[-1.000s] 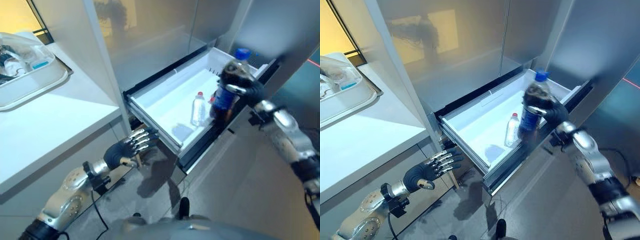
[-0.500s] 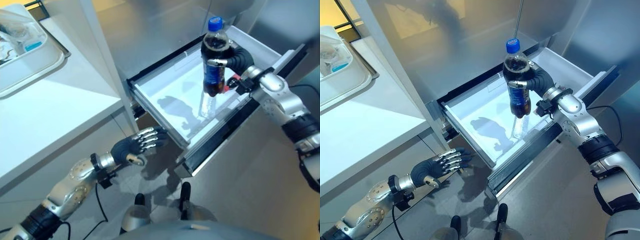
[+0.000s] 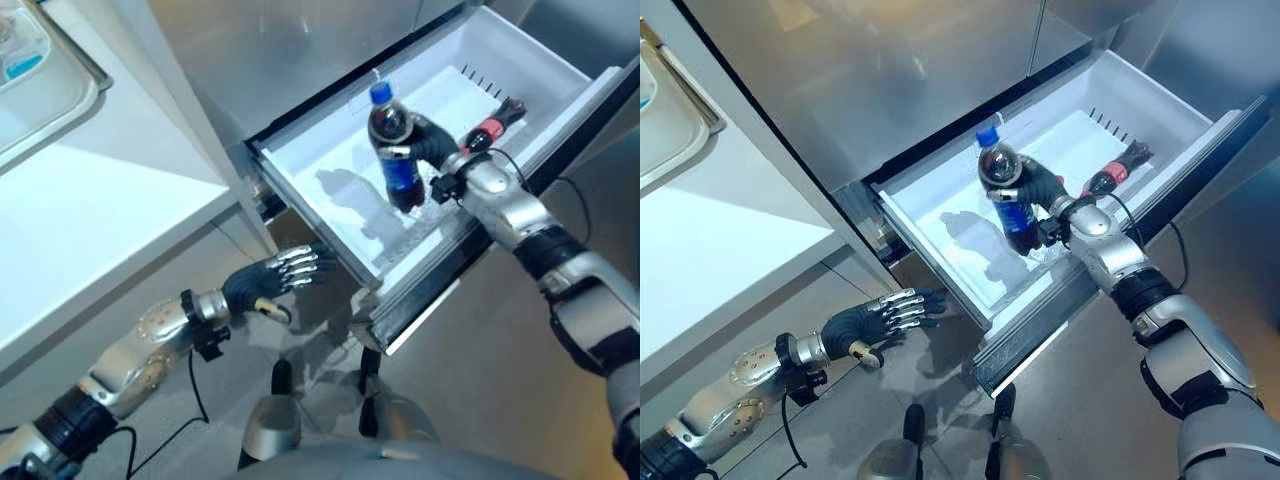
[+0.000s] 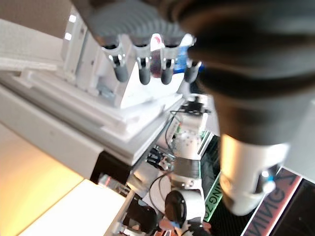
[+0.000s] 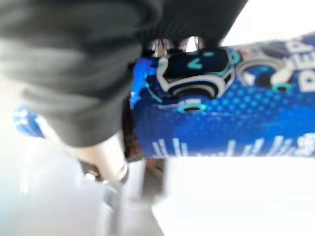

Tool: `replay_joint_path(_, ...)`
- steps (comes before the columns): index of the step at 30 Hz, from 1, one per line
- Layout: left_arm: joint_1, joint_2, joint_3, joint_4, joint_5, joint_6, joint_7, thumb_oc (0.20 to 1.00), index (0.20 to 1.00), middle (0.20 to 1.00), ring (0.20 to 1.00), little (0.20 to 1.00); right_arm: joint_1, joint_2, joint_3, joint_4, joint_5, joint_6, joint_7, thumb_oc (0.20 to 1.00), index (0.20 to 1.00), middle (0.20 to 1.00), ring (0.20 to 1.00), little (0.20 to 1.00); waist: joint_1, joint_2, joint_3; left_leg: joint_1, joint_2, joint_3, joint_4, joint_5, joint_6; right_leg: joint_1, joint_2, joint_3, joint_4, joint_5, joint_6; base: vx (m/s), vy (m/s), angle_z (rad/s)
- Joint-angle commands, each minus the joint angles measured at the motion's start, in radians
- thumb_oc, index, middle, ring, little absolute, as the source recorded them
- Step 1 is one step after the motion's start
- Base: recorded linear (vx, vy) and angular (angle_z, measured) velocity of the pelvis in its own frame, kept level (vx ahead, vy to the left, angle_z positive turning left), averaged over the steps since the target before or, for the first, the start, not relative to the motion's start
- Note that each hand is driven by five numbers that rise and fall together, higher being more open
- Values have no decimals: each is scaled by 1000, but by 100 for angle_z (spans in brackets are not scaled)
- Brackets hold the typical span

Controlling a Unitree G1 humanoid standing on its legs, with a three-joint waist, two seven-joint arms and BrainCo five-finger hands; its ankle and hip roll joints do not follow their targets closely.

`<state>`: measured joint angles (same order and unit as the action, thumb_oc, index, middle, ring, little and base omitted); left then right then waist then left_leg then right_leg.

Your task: Take the drinks into the refrigerator

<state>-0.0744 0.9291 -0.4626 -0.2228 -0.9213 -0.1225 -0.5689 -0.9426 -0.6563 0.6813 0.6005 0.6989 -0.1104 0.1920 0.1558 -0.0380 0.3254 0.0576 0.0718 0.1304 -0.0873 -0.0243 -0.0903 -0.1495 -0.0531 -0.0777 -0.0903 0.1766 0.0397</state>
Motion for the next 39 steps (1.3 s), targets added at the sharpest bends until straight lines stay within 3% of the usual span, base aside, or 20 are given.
replay_joint_path(1, -3, 46, -57, -131, 12, -63, -1, 1000, 1000, 1000, 1000, 1000, -166, -10, -31, -29, 4, -81, -5, 200, 200, 200, 200, 200, 21, 20, -9, -63, 6, -102, 19, 31, 22, 41, -42, -52, 175, -165, 80, -23, -25, 5)
replay_joint_path(12, -60, 92, -71, -161, 37, -85, 25, 1000, 1000, 1000, 1000, 1000, -165, 61, 39, -6, -111, -44, 13, 200, 200, 200, 200, 200, 23, 21, 45, -120, 7, -93, 90, 12, 21, 2, -48, -55, 205, -165, 77, -21, -11, 6)
replay_joint_path(19, -78, 125, -70, -176, 48, -81, 56, 1000, 1000, 1000, 1000, 1000, -249, 157, 91, 148, -232, 5, 2, 200, 200, 200, 200, 200, 26, -1, 84, -203, -1, -78, 202, -24, 23, -46, -47, -30, 235, -158, 74, -39, -9, 1)
replay_joint_path(26, -55, 126, -34, -179, 72, -59, 86, 1000, 1000, 1000, 1000, 1000, -319, 276, 103, 328, -378, 34, -29, 200, 200, 200, 200, 200, 25, -24, 94, -217, 5, -73, 205, -27, 23, -54, -37, -26, 223, -152, 70, -18, -13, -4)
replay_joint_path(39, -1, 110, 34, -193, 98, -45, 116, 1000, 1000, 1000, 1000, 1000, -342, 347, 95, 469, -600, 44, -47, 200, 200, 200, 200, 200, 28, -55, 124, -211, 17, -72, 185, -20, 25, -54, -22, -24, 210, -146, 70, 0, 0, 0)
